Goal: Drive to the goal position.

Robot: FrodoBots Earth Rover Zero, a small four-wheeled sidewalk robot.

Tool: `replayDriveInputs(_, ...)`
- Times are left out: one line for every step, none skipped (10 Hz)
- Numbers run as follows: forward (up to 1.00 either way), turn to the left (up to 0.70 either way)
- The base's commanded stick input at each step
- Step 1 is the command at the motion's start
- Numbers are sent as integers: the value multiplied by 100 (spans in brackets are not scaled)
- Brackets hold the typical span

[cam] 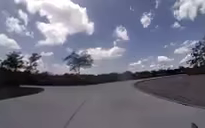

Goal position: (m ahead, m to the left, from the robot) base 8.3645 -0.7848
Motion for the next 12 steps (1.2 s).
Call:
replayDriveInputs(85,0)
replayDriveInputs(85,0)
replayDriveInputs(85,0)
replayDriveInputs(85,0)
replayDriveInputs(85,0)
replayDriveInputs(85,0)
replayDriveInputs(85,0)
replayDriveInputs(85,0)
replayDriveInputs(85,0)
replayDriveInputs(85,0)
replayDriveInputs(85,0)
replayDriveInputs(85,0)
